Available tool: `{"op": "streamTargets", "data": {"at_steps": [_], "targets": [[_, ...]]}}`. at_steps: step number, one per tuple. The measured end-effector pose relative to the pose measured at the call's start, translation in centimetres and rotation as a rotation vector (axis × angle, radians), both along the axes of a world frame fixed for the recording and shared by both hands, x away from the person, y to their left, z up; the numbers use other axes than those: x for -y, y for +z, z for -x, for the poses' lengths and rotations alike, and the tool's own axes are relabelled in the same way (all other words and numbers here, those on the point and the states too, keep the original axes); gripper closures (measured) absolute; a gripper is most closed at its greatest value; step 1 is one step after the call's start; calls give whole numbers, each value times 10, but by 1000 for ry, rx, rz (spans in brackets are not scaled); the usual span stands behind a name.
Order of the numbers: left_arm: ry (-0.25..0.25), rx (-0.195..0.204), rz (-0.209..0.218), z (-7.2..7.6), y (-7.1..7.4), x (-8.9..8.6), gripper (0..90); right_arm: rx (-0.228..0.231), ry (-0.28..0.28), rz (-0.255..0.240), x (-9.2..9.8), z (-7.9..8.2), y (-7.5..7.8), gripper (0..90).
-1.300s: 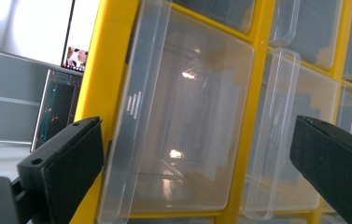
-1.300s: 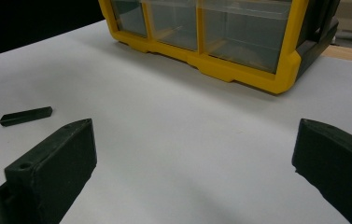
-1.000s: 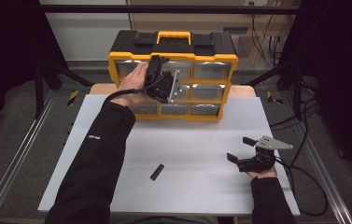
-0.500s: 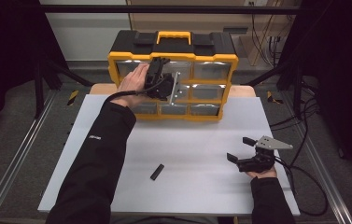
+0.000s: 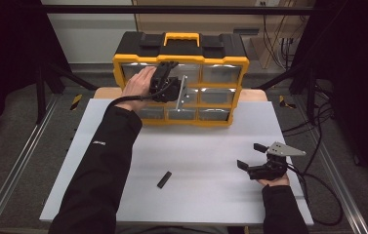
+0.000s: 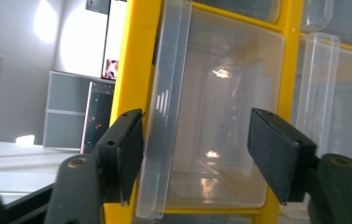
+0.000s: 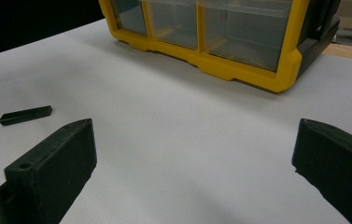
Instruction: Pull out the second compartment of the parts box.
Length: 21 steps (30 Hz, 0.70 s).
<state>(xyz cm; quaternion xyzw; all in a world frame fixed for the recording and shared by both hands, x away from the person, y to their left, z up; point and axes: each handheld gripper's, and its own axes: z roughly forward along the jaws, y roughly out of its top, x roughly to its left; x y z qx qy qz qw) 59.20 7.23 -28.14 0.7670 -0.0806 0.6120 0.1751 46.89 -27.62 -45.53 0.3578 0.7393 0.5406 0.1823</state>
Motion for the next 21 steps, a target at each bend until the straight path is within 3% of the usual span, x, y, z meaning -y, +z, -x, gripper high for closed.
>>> {"op": "streamTargets", "data": {"at_steps": [21], "targets": [[10, 146, -13, 1, -2, -1, 702, 0, -1, -1, 0, 0, 0, 4]]}}
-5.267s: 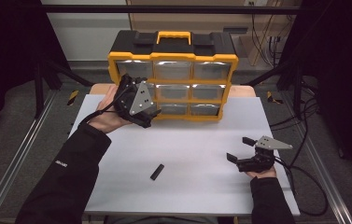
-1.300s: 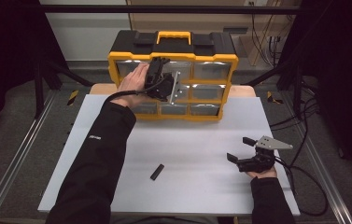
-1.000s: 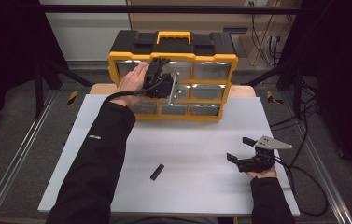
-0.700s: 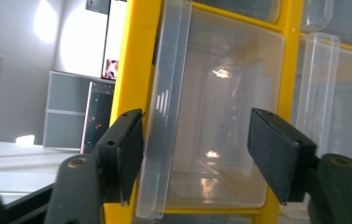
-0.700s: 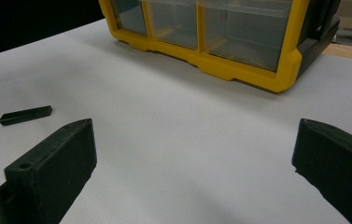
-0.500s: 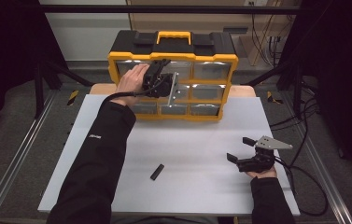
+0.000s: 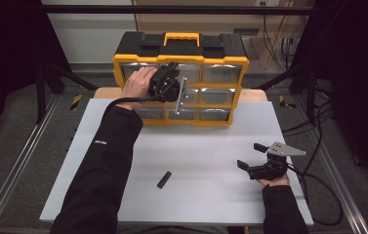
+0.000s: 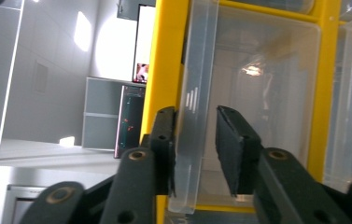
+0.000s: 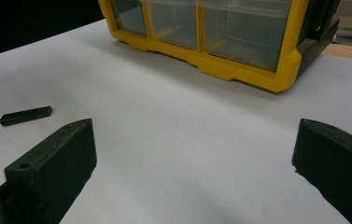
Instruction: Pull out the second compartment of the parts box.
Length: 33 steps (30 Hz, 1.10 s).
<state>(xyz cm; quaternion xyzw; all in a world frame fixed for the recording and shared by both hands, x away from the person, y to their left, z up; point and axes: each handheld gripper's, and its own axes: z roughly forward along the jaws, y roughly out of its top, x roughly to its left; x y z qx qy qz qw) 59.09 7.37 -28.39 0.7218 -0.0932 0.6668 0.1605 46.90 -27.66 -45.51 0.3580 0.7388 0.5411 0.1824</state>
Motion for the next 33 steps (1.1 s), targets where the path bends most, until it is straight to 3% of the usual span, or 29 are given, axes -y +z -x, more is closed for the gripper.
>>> {"op": "streamTargets", "data": {"at_steps": [19, 33], "targets": [[-12, 86, -70, 0, -4, 0, 782, 0, -1, -2, 1, 0, 0, 5], [-23, 96, -84, 6, -5, 1, 787, -2, 1, -2, 1, 0, 0, 5]]}}
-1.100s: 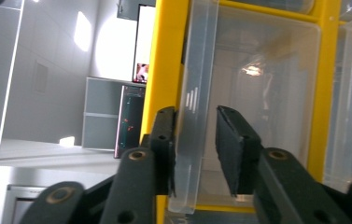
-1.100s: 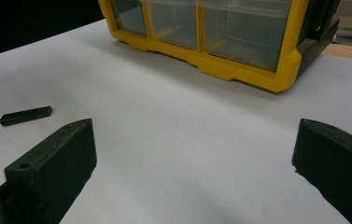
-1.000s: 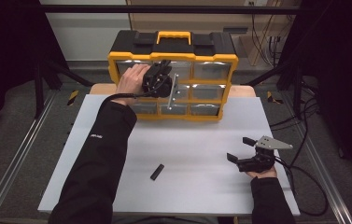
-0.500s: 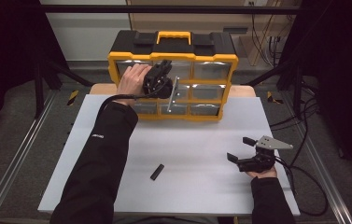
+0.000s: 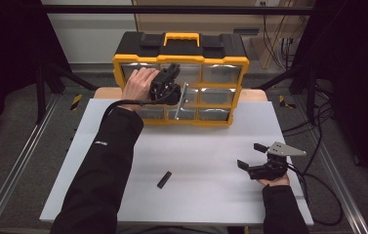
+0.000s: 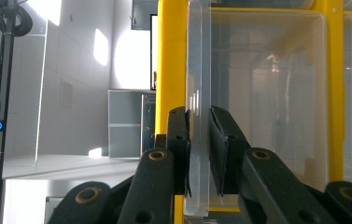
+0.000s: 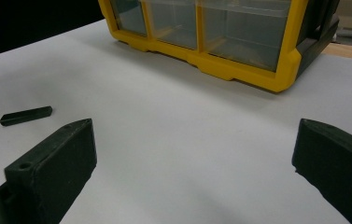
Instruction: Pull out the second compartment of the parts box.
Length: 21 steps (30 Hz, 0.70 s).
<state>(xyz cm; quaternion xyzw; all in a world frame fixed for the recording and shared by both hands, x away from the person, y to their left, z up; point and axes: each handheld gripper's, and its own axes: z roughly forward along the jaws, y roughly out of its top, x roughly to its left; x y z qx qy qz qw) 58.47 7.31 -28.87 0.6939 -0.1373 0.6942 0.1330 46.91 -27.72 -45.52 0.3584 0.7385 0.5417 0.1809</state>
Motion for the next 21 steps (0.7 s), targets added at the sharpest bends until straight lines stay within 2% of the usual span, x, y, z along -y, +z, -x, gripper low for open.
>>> {"op": "streamTargets", "data": {"at_steps": [21], "targets": [[-19, 22, -19, 12, -3, -3, 788, -6, -1, 4, -1, 0, -1, 5]]}}
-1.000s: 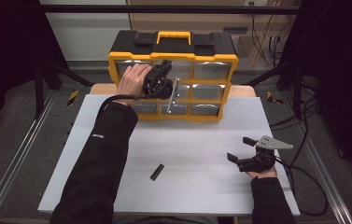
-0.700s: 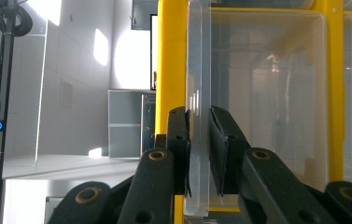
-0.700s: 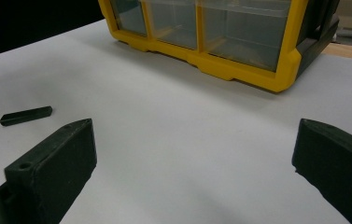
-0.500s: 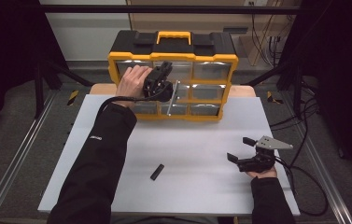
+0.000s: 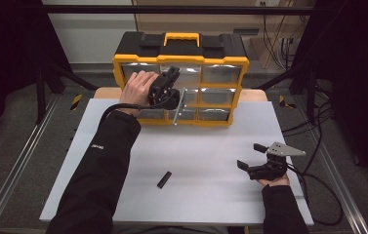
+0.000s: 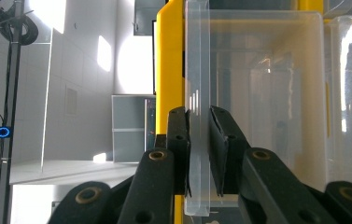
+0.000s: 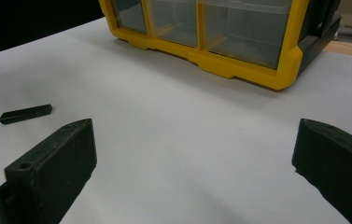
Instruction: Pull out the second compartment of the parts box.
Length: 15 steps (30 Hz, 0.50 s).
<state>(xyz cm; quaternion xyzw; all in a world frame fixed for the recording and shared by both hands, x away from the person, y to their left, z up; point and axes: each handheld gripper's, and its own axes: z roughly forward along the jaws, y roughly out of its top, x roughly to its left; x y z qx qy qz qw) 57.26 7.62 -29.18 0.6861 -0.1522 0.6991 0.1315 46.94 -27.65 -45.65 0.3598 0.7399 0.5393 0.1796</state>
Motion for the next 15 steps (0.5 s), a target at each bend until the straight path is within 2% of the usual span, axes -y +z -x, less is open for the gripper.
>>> {"op": "streamTargets", "data": {"at_steps": [15], "targets": [[-12, 4, -1, 9, -1, -2, 788, -4, 2, 3, 0, 0, 0, 4]]}}
